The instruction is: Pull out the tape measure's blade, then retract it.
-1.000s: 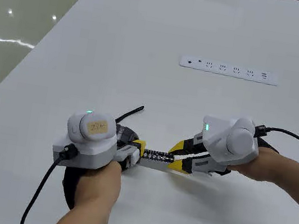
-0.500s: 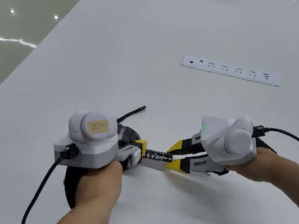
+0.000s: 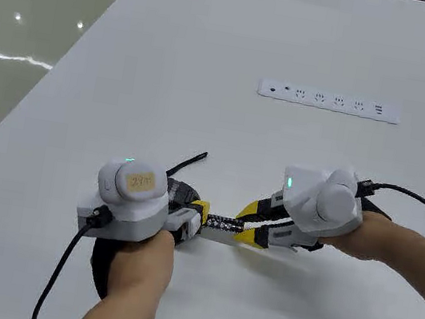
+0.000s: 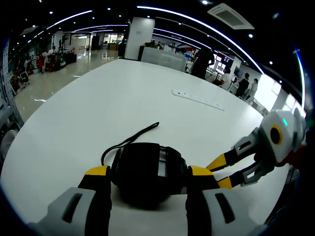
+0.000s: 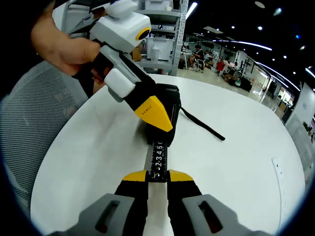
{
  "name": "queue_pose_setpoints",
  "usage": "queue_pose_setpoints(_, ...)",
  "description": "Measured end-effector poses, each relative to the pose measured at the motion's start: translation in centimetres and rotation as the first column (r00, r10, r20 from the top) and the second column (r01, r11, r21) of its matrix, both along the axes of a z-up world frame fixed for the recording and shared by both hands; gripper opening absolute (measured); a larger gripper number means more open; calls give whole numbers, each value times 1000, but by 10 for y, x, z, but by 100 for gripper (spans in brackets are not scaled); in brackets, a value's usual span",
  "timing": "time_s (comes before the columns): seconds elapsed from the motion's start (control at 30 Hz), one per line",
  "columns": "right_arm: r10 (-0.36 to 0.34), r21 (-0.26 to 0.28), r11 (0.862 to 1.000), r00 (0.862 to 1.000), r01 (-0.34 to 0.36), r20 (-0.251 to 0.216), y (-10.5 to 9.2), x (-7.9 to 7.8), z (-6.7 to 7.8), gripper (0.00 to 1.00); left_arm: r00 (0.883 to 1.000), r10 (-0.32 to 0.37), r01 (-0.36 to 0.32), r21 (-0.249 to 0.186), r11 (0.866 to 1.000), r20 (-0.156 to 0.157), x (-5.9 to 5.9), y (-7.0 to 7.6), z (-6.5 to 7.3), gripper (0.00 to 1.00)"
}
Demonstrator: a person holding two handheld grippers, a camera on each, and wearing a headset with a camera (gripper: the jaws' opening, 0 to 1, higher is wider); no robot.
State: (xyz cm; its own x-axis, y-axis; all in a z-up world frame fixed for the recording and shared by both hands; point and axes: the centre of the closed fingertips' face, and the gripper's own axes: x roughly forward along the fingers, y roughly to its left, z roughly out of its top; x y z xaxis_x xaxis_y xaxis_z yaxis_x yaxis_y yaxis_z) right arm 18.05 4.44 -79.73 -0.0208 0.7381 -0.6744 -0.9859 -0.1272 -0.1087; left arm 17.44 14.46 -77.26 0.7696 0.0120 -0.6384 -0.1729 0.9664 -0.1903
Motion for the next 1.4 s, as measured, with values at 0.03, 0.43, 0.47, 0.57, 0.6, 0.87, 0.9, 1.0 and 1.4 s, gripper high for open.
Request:
queue_pose_setpoints(0.03,0,0,1000,1000,0,0,0,0,0,13,1000,0,0,0,1000,0,-1,-1,1,57)
queue_pose_setpoints(0.43,1,0,1000,1000,-1,1,2,1,-2,13,1000,0,0,-1,1000,0,-1,0,1,57)
queue_pose_setpoints(0.47,1,0,1000,1000,-1,1,3,1,-2,13,1000,0,0,-1,1000,0,-2,-1,2,57)
queue_pose_setpoints(0.57,3,0,1000,1000,-3,3,3,2,-3,13,1000,1,-1,-3,1000,2,0,1,1,57)
queue_pose_setpoints(0.6,3,1,1000,1000,-3,3,4,1,-1,13,1000,2,-2,-3,1000,2,0,1,0,57)
queue_pose_setpoints(0.87,8,1,1000,1000,-8,4,6,0,-1,13,1000,2,-2,-3,1000,1,1,1,-1,57)
queue_pose_setpoints(0.9,7,1,1000,1000,-7,4,6,1,-1,13,1000,2,-2,-3,1000,1,0,1,-1,57)
queue_pose_setpoints(1.0,8,0,1000,1000,-8,4,6,-1,1,13,1000,1,-1,-2,1000,0,0,0,0,57)
queue_pose_setpoints(1.4,9,3,1000,1000,-9,2,10,-1,-2,13,1000,-2,2,-1,1000,-4,-1,1,0,56)
